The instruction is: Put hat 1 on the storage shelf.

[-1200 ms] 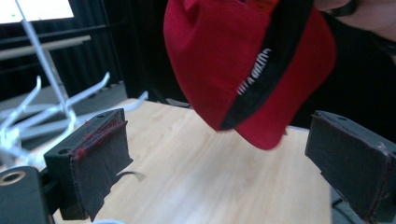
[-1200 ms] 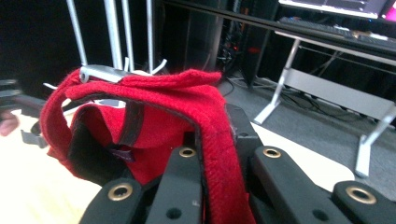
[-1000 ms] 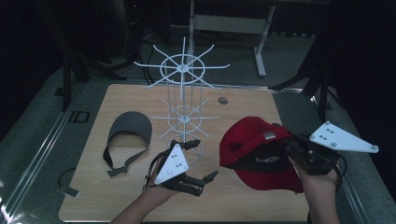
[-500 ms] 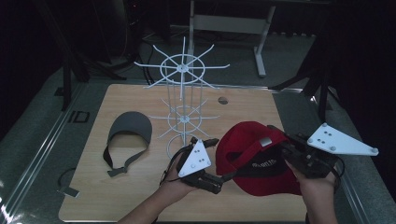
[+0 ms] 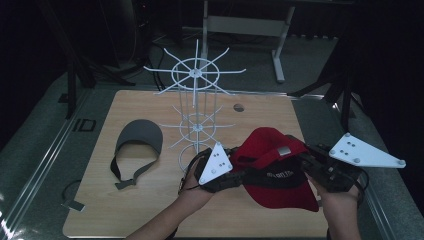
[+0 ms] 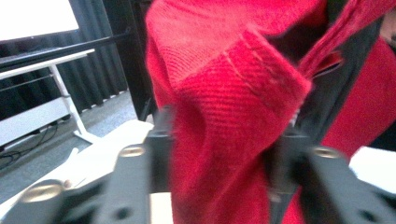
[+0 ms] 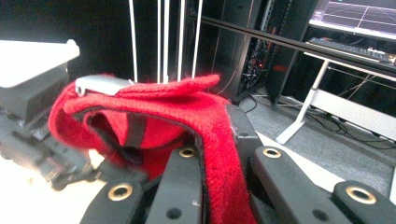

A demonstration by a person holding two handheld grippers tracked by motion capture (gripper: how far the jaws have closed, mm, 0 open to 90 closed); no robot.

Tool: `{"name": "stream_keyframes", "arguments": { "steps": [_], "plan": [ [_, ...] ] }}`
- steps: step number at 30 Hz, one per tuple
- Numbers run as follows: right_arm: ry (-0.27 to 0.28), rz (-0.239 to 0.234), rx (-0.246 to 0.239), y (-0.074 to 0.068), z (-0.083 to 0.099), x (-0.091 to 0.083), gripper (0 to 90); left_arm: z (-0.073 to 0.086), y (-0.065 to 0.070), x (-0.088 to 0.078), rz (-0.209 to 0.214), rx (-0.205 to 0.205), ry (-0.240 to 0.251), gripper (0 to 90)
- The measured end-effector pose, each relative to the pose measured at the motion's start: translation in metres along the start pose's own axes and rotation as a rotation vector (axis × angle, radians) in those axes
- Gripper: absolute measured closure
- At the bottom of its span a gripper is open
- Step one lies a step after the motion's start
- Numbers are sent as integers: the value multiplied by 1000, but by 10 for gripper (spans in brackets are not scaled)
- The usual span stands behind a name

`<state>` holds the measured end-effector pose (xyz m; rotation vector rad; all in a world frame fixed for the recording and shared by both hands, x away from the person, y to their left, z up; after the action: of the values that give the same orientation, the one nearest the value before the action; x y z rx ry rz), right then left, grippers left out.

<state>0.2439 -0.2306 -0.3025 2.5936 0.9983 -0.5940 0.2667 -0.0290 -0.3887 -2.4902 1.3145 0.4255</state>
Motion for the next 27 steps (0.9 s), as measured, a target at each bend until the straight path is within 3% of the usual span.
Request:
{"name": "stream_keyframes", "arguments": {
  "steps": [6, 9, 19, 27],
  "plan": [
    [-11, -3, 3, 1, 4, 3, 858, -9, -4, -2, -67, -5, -26, 809],
    [-14, 0, 6, 2, 6, 3, 857, -12, -4, -1, -67, 1, -41, 859],
    [-30, 8, 12, 2, 19, 4, 856, -27, -4, -7, -77, 15, -32, 880],
    [-59, -35, 56, 3, 42, 12, 844, -34, -4, -9, -68, 21, -34, 882]
  ]
}}
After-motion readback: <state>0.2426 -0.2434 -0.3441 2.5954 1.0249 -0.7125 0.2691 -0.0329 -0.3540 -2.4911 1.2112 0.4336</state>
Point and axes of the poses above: each handheld gripper's, and its own axes: x roughly forward along the jaws, z roughly out of its underside, y roughly to its right, the point moved 4 cm from there along x, roughly forward along the jaws, and after that the axes turned 14 degrees about -y, right-handed, at the moved point
